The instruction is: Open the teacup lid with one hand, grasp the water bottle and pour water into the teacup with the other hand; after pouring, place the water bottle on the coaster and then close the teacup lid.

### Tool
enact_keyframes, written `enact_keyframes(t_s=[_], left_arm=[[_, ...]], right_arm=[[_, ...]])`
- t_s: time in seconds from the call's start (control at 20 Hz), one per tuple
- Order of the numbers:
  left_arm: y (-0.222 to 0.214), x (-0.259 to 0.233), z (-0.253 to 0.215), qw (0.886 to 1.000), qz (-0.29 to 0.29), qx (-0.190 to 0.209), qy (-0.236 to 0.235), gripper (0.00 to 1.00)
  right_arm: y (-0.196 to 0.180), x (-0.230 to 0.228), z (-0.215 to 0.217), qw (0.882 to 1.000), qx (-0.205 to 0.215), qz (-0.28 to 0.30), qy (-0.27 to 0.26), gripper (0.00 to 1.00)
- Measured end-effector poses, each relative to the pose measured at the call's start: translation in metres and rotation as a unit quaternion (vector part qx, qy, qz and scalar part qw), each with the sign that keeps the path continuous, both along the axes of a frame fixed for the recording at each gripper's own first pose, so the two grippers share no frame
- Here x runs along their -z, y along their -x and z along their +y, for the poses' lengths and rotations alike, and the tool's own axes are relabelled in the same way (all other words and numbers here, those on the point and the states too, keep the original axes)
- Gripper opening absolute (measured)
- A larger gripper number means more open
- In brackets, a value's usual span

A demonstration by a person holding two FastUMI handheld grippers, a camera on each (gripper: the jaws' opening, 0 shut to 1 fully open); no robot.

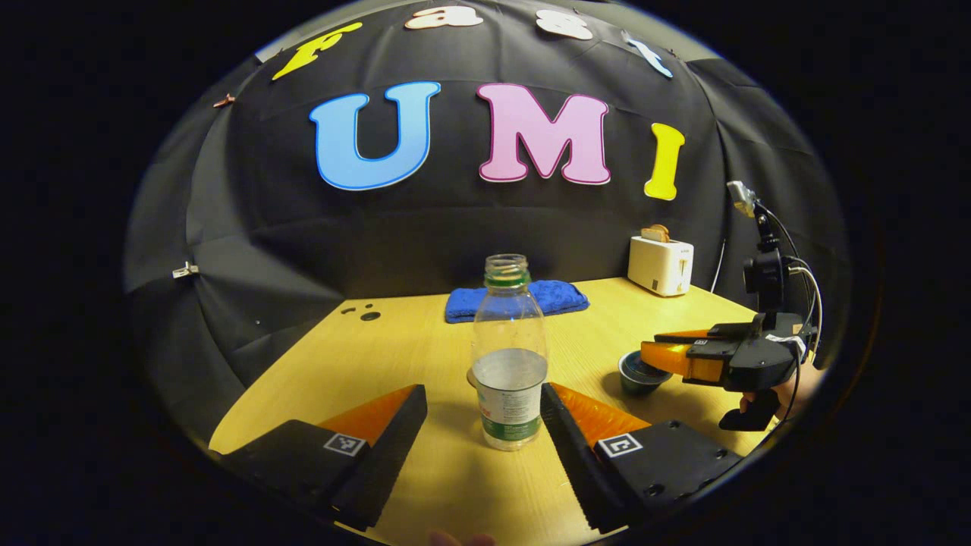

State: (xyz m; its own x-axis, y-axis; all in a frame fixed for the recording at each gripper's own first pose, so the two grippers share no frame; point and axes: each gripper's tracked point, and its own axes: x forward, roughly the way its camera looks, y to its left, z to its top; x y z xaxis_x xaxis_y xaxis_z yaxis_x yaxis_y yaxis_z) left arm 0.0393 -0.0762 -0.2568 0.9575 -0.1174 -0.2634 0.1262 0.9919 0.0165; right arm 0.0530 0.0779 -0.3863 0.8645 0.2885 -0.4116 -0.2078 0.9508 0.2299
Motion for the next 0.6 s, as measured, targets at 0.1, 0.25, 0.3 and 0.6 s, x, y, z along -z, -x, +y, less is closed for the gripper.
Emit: enact_keyframes(t_s=[0.1, 0.25, 0.3, 0.6], left_arm=[[-0.005, 0.005, -0.006, 1.0, 0.004, 0.004, 0.0, 0.95], [-0.016, 0.012, -0.012, 1.0, 0.005, 0.008, -0.006, 0.95], [-0.02, 0.015, -0.013, 1.0, 0.006, 0.007, -0.007, 0.95], [-0.047, 0.047, -0.016, 0.999, 0.03, -0.012, -0.001, 0.95]], right_arm=[[-0.001, -0.007, -0.005, 1.0, 0.005, -0.004, -0.003, 0.31], [-0.004, -0.021, -0.02, 1.0, 0.02, -0.014, -0.005, 0.31], [-0.004, -0.025, -0.027, 1.0, 0.024, -0.016, -0.003, 0.31], [0.001, -0.036, -0.075, 0.998, 0.046, -0.022, 0.023, 0.31]])
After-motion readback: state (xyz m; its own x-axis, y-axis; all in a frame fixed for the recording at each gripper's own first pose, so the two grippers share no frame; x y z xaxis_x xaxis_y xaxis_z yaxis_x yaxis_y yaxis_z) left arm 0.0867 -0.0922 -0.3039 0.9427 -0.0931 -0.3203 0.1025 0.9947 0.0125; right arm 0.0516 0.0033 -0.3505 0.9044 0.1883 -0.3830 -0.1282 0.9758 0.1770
